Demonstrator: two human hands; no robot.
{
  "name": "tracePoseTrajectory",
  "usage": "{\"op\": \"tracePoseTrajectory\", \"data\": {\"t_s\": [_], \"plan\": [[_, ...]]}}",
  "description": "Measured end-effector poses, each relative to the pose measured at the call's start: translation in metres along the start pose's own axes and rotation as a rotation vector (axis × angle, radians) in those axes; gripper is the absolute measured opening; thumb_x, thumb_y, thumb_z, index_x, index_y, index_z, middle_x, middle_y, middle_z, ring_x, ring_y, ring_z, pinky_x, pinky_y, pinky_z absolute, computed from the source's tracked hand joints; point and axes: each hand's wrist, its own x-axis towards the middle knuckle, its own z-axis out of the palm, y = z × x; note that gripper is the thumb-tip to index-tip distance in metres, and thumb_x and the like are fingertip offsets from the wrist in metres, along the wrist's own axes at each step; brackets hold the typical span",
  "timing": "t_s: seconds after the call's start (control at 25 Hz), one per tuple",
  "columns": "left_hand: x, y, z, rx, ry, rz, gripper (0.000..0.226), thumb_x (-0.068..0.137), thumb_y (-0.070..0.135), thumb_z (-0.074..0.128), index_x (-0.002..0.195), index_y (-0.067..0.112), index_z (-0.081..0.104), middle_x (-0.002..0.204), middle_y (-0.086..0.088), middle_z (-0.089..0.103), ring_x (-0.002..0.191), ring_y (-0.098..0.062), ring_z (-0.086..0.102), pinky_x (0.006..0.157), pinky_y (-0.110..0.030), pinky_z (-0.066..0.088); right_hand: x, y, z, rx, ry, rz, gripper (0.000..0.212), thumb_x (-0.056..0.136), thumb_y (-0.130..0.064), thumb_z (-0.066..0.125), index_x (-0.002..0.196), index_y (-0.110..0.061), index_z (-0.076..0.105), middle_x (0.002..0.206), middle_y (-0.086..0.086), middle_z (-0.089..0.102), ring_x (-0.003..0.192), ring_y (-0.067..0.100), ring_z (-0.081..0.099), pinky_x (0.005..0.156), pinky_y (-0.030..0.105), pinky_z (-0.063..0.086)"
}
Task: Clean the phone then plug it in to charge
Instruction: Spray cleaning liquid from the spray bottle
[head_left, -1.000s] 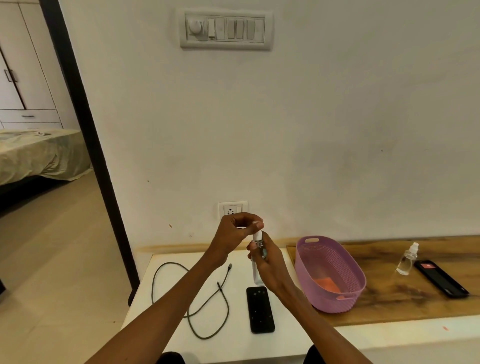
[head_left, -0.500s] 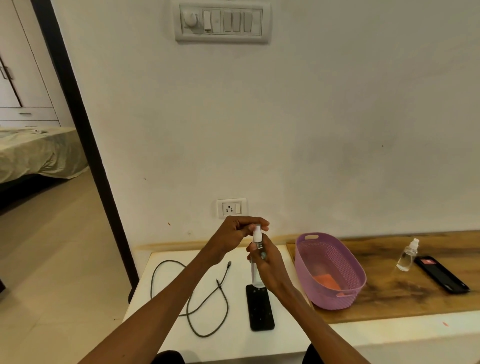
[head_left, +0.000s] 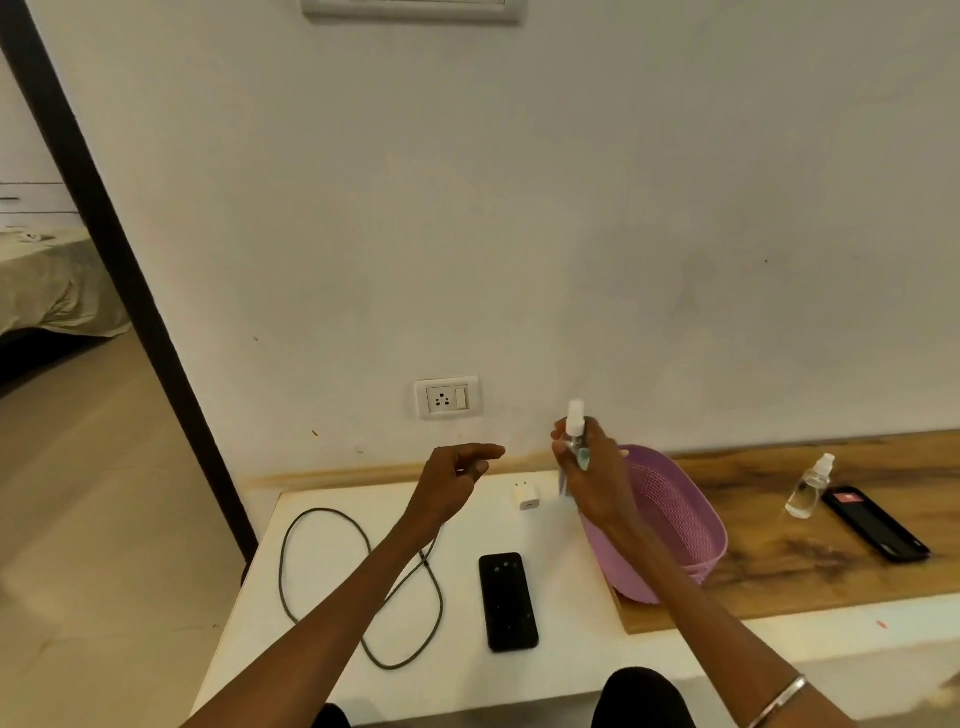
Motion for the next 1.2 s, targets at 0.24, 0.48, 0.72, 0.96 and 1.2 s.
{"op": "tracePoseTrajectory", "data": {"t_s": [0.24,0.48,0.72,0.96,1.2], "plan": [[0.019,-0.047,0.023,0.097,-0.029,-0.112,0.021,0.093,0.006,0.063,0.101,0.018,0.079,0.103,0.009,0.077,0.098,-0.007,0.068,0.083,-0.014,0.047,0.062,0.053,-0.044,-0.145,0.088,0.067,0.029,0.083,-0.015,0.071,0.111,-0.012,0.061,0.106,0.008,0.066,0.095,0.02,0.058,0.08,0.028,0.042],[0.017,-0.107,0.045,0.257,-0.2,-0.23,0.022,0.088,0.012,0.07,0.1,0.03,0.076,0.107,0.017,0.073,0.096,-0.007,0.066,0.084,-0.009,0.042,0.08,0.135,-0.048,-0.257,0.027,0.206,0.028,0.081,-0.011,0.072,0.108,-0.008,0.064,0.101,0.012,0.069,0.092,0.029,0.063,0.075,0.031,0.045],[0.018,-0.153,0.05,0.325,-0.259,-0.322,0.033,0.088,0.008,0.068,0.115,0.028,0.071,0.127,0.008,0.065,0.111,-0.013,0.061,0.088,-0.019,0.047,0.072,0.197,-0.032,-0.274,-0.022,0.349,0.023,0.079,-0.012,0.075,0.097,-0.012,0.06,0.087,0.002,0.065,0.081,0.02,0.06,0.056,0.02,0.038],[0.019,-0.17,0.05,0.408,-0.343,-0.359,0.052,0.088,0.017,0.072,0.136,0.027,0.055,0.142,0.004,0.05,0.126,-0.017,0.051,0.098,-0.023,0.042,0.072,0.221,-0.023,-0.302,-0.056,0.428,0.02,0.084,-0.005,0.068,0.1,-0.007,0.059,0.092,0.008,0.064,0.08,0.019,0.058,0.056,0.018,0.037],[0.01,-0.172,0.054,0.41,-0.381,-0.386,0.063,0.087,0.016,0.072,0.144,0.023,0.046,0.146,-0.002,0.048,0.132,-0.017,0.048,0.106,-0.029,0.042,0.069,0.224,-0.028,-0.345,-0.101,0.447,0.03,0.083,-0.01,0.069,0.11,-0.009,0.057,0.095,0.003,0.062,0.09,0.024,0.062,0.064,0.025,0.044]]}}
